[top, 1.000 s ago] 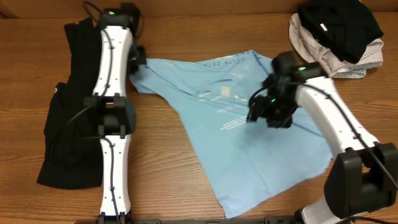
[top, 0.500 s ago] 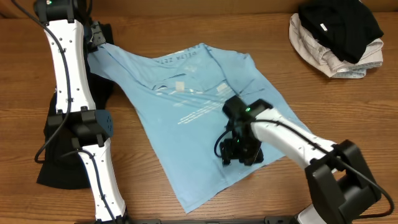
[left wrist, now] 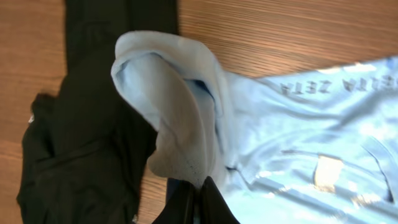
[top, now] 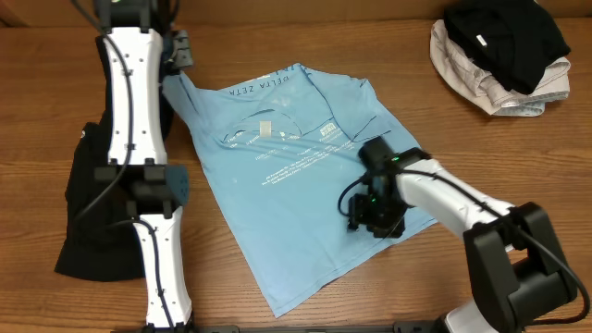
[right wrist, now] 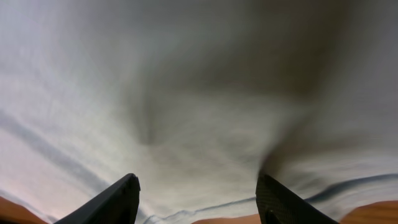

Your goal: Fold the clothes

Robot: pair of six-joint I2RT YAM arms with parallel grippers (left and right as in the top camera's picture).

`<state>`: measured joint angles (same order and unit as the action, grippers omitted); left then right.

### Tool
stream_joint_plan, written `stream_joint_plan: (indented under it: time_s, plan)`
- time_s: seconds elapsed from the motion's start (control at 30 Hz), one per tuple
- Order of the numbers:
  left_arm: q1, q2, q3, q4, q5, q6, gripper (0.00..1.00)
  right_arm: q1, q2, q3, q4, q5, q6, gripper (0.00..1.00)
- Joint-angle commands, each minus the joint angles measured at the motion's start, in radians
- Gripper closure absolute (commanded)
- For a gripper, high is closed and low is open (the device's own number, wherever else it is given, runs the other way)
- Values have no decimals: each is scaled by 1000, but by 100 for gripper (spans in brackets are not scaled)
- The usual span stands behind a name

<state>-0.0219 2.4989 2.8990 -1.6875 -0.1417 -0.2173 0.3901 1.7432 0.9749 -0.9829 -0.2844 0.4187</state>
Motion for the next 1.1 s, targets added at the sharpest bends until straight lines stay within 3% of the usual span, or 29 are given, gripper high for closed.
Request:
stream_joint_plan:
  time_s: [0.0,0.47,0.8,0.9,1.07]
  plan:
    - [-13,-6,9,-2,11,61,96,-67,57,-5,-2,2,-31,37]
    - [-18,-6,9,-2,44,61,96,-361,128,-4,149,109,-25,39]
    - [-25,-6,8,24,271,61,96,-497,128,90,427,216,-30,41]
    - [-39,-6,8,44,292,61,96,-498,127,215,340,212,-34,39]
    - [-56,-6,9,61,288,61,96,-485,121,450,46,178,-63,30]
